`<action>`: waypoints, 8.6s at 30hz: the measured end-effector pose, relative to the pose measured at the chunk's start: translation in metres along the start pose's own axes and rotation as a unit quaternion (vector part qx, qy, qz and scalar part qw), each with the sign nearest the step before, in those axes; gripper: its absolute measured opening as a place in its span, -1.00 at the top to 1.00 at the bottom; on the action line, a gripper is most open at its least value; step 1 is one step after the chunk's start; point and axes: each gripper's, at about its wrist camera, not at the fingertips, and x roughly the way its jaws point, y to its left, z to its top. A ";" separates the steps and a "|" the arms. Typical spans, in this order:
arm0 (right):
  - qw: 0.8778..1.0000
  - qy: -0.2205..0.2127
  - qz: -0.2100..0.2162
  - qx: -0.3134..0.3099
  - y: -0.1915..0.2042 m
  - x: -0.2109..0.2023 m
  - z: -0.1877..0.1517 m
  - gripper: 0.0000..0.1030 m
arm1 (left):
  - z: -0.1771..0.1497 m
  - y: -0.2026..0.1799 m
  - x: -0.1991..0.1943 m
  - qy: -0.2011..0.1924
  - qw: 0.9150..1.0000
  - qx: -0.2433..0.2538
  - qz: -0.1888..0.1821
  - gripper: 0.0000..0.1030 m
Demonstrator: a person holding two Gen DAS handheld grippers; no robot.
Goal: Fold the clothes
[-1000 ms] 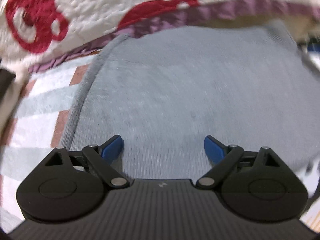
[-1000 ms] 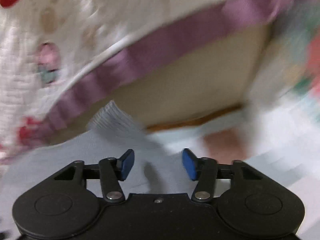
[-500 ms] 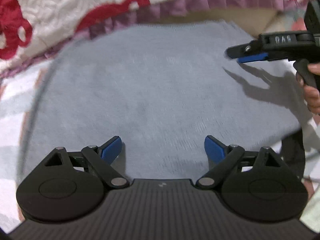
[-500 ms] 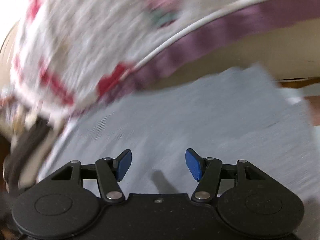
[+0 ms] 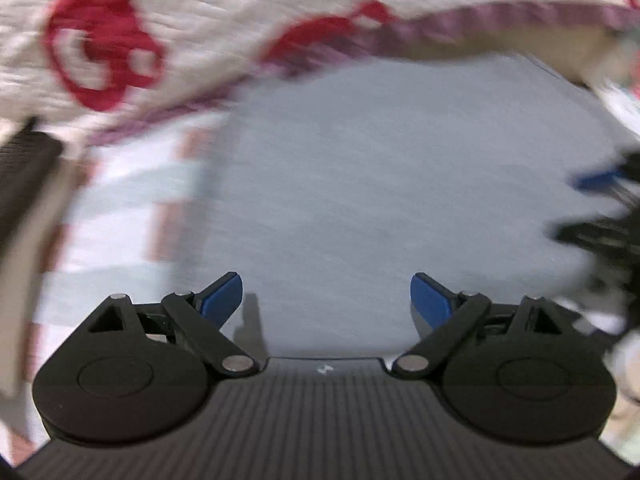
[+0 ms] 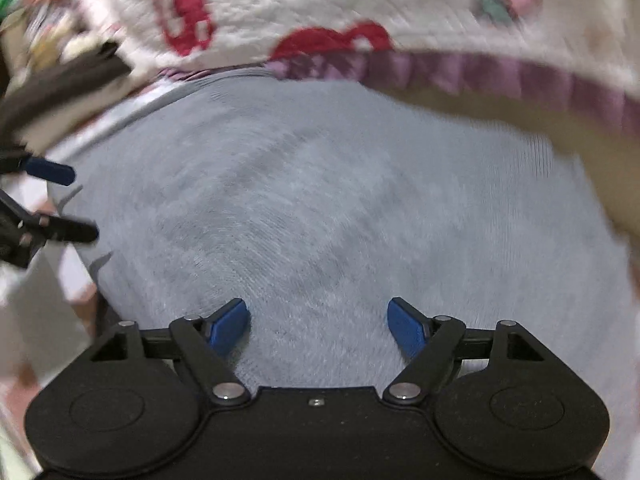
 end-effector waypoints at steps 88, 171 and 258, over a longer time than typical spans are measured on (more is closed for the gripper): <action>0.692 -0.322 0.338 0.550 -0.153 -0.090 -0.084 0.57 | 0.039 -0.133 0.017 0.113 0.929 -0.171 -0.309 -0.20; 0.964 -0.169 -0.019 -0.204 0.059 -0.114 -0.040 -0.29 | -0.031 0.032 -0.016 -0.078 0.894 -0.352 -0.268 -0.59; 0.960 -0.055 0.260 -0.090 0.010 -0.061 0.009 -0.10 | 0.029 0.021 -0.072 -0.038 0.984 -0.168 -0.051 0.19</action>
